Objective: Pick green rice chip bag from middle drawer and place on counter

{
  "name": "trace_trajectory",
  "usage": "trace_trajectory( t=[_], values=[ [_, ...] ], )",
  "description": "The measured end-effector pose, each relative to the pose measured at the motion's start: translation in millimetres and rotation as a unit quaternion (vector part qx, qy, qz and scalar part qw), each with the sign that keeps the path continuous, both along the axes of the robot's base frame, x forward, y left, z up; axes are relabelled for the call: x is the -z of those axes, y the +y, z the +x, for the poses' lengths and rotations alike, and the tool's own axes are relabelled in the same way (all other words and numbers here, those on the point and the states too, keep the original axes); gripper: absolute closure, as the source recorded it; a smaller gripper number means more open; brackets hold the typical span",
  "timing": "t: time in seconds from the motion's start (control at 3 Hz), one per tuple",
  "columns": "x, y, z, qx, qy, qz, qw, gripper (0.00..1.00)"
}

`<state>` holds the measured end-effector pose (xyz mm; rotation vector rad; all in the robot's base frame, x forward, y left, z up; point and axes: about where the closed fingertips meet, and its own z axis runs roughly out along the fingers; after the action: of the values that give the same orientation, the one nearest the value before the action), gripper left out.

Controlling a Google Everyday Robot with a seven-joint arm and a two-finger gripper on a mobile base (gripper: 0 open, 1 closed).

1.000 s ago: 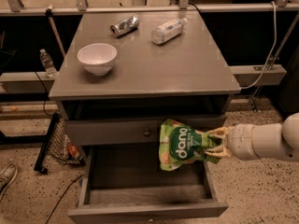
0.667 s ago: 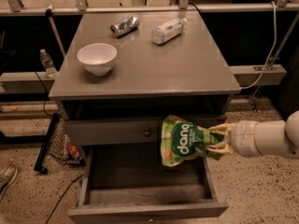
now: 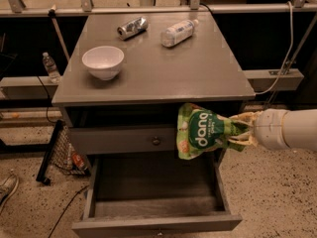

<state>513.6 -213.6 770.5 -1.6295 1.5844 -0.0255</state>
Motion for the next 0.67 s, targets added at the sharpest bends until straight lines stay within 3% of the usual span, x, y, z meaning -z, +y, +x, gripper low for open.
trace_trajectory(
  t=[0.67],
  values=[
    [-14, -2, -4, -0.002, -0.010, 0.003, 0.9999, 1.00]
  ],
)
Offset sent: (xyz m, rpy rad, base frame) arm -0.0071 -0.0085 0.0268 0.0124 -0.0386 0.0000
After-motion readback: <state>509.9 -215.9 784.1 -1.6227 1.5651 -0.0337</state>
